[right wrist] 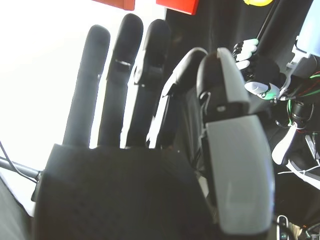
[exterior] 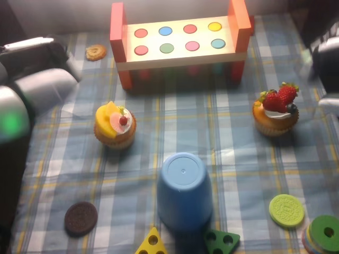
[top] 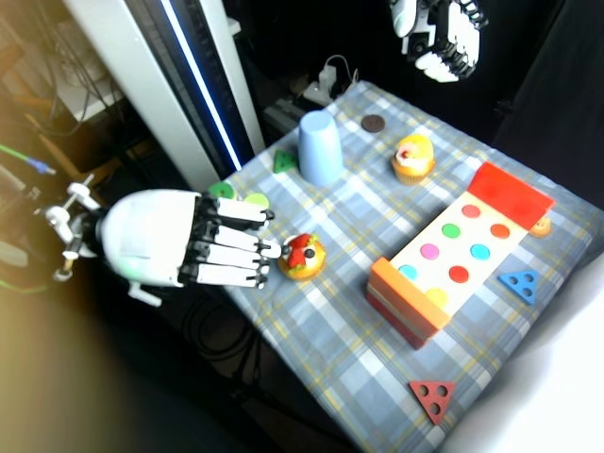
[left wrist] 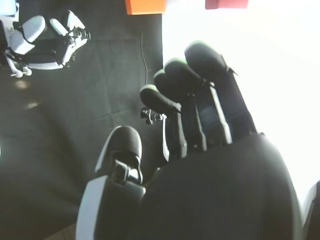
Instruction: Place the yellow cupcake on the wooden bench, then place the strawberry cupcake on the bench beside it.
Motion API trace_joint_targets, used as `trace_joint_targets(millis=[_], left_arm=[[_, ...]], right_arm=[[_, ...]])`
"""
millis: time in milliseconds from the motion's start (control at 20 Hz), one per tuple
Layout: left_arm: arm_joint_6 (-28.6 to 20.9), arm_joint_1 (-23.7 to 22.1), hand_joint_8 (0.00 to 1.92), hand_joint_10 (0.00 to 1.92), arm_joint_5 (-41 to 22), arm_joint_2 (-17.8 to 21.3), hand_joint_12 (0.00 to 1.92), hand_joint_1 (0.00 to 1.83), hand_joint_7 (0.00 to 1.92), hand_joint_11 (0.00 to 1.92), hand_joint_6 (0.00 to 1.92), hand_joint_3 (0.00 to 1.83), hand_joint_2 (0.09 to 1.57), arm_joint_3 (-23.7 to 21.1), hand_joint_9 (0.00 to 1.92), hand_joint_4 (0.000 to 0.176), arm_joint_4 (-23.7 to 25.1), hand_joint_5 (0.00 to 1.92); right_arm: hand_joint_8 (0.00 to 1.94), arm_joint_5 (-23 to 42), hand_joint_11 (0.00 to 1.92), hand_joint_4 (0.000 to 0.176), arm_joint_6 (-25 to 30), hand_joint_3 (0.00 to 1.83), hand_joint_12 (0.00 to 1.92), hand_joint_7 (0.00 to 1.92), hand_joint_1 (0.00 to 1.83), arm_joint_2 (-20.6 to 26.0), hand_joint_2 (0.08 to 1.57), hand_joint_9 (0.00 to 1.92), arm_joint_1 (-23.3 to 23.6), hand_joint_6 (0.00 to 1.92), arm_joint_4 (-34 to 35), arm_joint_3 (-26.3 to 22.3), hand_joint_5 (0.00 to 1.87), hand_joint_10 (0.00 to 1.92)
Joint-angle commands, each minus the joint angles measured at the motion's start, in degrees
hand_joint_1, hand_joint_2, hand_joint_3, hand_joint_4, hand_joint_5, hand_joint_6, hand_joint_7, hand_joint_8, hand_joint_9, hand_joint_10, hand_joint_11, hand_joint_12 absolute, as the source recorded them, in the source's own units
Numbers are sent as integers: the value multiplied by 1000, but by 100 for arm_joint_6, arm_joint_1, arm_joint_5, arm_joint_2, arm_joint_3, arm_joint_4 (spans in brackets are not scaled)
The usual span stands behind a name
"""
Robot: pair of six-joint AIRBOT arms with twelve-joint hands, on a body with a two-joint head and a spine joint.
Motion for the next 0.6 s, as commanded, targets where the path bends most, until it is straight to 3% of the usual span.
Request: trace_joint_targets(millis=[0,100,250,300,400,550], left_arm=[[-68,-23,3,12,-667,37,388,588,297,0,6,6,1038,-3,189,172,10,488],[122,-114,1,8,-337,45,413,640,311,0,2,0,1019,65,207,175,47,488],[930,-484,1,4,468,-103,799,749,297,0,2,0,846,177,274,176,-204,331],[1334,-689,2,4,907,-226,820,763,297,0,9,0,824,274,276,176,-348,351],[2048,-1025,4,6,1531,-416,546,725,291,0,4,0,818,393,272,176,-494,308],[3009,-1430,16,10,2171,-722,626,731,375,0,8,4,808,528,316,176,-685,314]], right_arm=[[4,710,53,0,23,2,773,370,661,24,1169,348,69,6,171,-8,576,17],[0,710,108,0,23,0,744,365,610,23,1181,363,71,1,170,-6,577,4],[1,710,199,0,23,0,609,353,688,10,1181,374,111,0,154,0,563,2],[0,716,229,0,23,1,562,361,712,13,1175,387,113,0,143,0,565,0],[0,716,248,0,23,0,484,361,737,20,1177,380,113,0,129,-1,561,0],[5,716,264,6,23,3,481,376,706,23,1187,392,113,0,124,-1,552,6]])
